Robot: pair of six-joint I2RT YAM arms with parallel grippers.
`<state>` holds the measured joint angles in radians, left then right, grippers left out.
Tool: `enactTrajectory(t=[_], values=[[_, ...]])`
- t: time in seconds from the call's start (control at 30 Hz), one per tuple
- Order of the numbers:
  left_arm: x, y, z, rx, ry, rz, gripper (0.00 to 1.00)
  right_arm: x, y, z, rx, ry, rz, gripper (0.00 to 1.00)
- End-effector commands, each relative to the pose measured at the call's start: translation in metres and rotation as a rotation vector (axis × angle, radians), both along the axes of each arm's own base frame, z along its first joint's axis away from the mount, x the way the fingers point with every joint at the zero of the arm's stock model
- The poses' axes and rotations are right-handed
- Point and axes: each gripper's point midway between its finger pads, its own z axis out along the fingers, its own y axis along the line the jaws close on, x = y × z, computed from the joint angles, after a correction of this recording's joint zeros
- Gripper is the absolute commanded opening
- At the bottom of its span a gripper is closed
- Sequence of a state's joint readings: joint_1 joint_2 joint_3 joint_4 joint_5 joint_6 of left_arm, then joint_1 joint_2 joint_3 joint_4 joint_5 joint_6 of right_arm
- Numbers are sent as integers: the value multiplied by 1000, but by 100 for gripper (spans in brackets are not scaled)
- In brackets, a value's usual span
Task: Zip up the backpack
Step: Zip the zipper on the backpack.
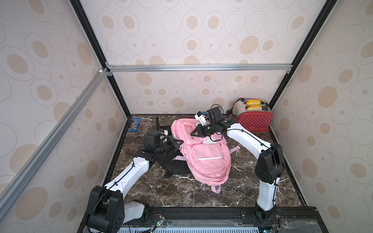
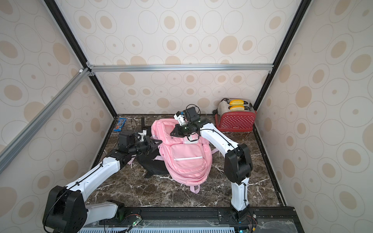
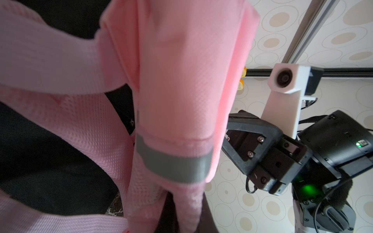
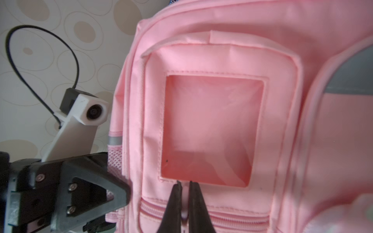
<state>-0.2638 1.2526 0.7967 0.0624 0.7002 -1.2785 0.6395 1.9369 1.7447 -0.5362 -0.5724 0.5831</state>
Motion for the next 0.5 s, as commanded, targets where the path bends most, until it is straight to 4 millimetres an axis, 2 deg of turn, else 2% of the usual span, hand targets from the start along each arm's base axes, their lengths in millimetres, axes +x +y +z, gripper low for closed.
enactTrajectory(t=[0.0,0.23,0.33,0.37,0.43,0.47], values=[[8,6,46,-32,-152,30,0,12,-32,-16,-128,-45,-72,2],[8,6,48,-33,-157,30,0,22,-64,-44,-315,-92,-119,2],[9,6,48,-34,-154,31,0,24,-65,-42,-333,-95,-112,7],[10,6,49,-33,-156,31,0,24,-61,-37,-313,-94,-102,16],[10,6,48,-28,-152,30,0,23,-55,-22,-255,-90,-74,39],[10,6,46,-24,-150,30,0,23,-54,-14,-231,-89,-64,45]])
